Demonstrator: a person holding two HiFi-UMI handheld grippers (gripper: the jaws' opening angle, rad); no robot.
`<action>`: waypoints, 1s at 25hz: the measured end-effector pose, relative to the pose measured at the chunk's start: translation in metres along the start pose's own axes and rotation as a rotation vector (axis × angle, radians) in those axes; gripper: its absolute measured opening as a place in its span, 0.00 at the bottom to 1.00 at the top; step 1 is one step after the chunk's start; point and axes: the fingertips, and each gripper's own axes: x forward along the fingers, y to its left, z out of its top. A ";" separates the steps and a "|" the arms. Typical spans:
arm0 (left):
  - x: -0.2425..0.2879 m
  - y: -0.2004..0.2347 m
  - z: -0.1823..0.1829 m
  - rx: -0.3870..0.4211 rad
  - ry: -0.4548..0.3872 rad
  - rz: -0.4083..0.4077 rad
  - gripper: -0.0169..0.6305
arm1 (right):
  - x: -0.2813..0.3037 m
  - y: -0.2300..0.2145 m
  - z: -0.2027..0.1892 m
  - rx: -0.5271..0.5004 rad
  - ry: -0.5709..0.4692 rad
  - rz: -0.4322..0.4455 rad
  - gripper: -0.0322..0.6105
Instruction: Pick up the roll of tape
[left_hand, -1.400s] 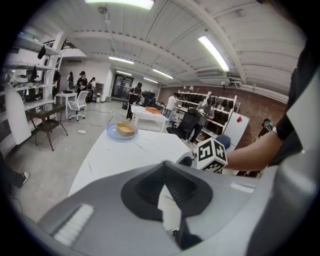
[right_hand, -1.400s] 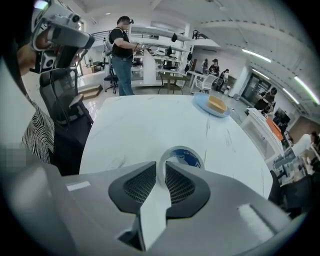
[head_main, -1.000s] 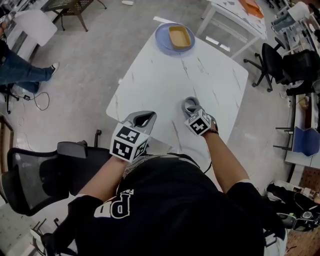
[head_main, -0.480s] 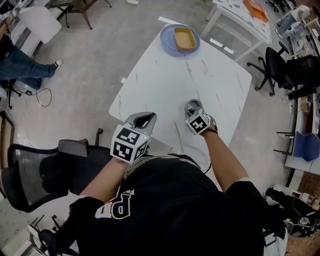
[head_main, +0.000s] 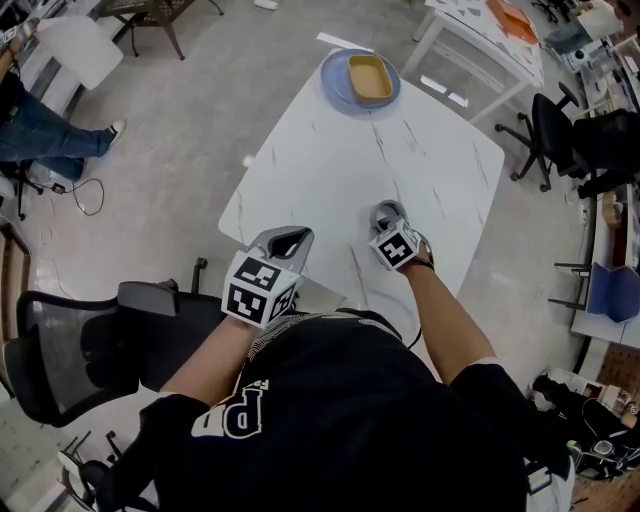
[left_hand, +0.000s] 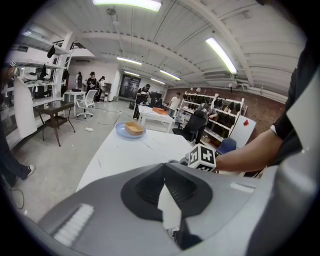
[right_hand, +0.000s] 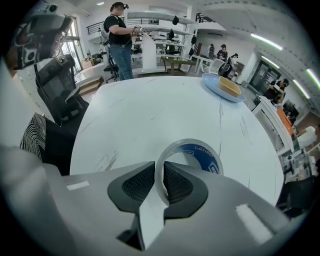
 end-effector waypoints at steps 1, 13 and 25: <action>0.001 -0.001 0.001 0.003 0.000 -0.004 0.12 | -0.001 0.000 0.000 0.003 0.003 0.002 0.13; 0.021 -0.022 0.018 0.068 0.002 -0.078 0.12 | -0.041 0.007 0.015 0.085 -0.110 0.010 0.12; 0.038 -0.052 0.031 0.132 0.008 -0.147 0.12 | -0.132 0.009 0.023 0.484 -0.471 0.064 0.12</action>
